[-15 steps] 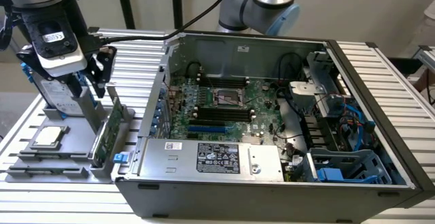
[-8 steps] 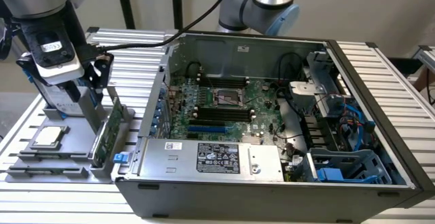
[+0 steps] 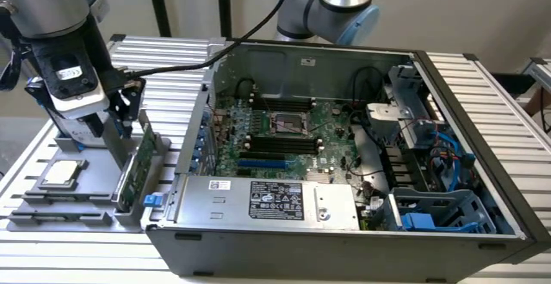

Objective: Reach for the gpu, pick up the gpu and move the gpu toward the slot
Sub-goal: 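Pick up the gpu and move the gpu toward the slot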

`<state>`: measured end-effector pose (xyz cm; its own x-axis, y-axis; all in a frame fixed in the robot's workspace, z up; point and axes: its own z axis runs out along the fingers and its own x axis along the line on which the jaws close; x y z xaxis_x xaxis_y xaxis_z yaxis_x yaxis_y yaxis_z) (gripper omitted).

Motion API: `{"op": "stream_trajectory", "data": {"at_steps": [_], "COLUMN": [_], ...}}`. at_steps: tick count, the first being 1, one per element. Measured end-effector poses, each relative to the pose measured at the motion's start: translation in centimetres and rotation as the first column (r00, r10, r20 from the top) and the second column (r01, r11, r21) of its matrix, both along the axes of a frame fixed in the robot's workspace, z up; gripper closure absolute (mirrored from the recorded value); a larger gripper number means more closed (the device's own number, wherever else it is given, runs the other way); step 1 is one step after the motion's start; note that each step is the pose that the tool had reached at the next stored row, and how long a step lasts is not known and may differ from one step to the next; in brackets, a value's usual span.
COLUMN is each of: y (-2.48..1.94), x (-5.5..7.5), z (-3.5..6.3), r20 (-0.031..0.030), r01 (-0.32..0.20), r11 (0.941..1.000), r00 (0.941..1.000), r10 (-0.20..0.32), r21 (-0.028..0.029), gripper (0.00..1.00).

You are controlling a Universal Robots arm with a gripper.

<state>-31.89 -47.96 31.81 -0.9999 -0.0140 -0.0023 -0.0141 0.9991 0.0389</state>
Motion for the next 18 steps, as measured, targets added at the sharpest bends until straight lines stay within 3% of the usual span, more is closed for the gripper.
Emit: {"op": "stream_trajectory", "data": {"at_steps": [3,8,12,18], "y": [-0.53,-1.46,-1.63,-1.51], "x": [0.0,0.0,0.5,0.8], "z": [-0.56,-1.48,-2.19,-3.28], "r20": [0.0013,0.0102,0.0107,0.0107], "r01": [0.001,0.004,0.007,0.02], "r11": [1.0,1.0,1.0,0.9998], "r00": [1.0,0.9999,0.9999,0.9997], "r10": [-0.001,-0.004,-0.007,-0.02], "r21": [0.0,0.0002,0.0,0.0], "gripper": [0.52,0.52,0.52,0.52]}}
